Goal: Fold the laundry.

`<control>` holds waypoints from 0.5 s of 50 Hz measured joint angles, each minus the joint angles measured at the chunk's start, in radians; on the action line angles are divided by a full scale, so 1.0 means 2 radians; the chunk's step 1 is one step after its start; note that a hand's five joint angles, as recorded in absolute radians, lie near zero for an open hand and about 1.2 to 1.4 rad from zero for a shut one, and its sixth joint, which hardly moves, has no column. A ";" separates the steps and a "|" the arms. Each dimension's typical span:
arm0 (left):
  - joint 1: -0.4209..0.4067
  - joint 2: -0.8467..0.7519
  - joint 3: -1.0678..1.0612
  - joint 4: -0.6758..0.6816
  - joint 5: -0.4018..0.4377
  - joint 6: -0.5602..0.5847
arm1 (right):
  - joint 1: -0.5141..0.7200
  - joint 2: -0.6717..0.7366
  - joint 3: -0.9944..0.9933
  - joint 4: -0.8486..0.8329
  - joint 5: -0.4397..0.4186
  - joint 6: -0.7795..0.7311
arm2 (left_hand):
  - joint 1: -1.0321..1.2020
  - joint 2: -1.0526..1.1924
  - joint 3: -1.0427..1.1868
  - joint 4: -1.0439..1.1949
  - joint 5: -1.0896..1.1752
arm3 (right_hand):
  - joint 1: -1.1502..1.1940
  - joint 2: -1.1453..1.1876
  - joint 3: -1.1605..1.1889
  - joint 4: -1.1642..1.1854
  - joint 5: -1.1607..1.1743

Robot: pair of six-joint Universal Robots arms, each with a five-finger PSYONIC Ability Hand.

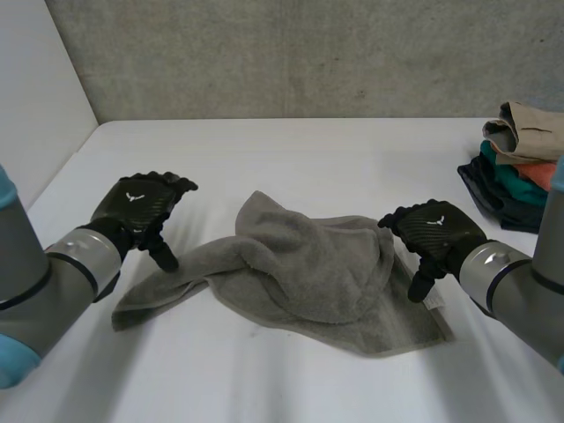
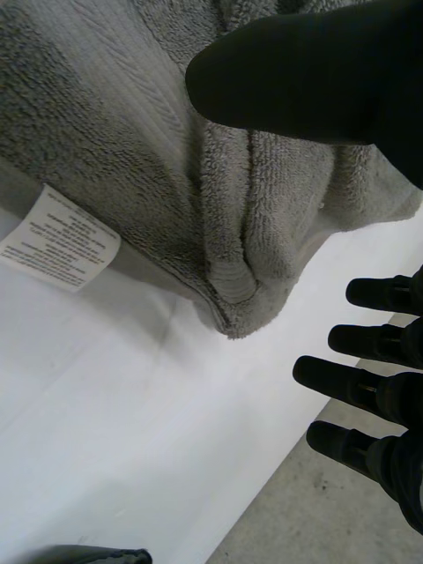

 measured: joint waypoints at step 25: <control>0.194 -0.056 -0.010 -0.181 0.109 0.235 | -0.044 -0.040 0.114 0.006 -0.051 -0.187 | 0.083 0.077 0.076 0.080 0.071 | 0.000 0.011 0.000 0.000 0.008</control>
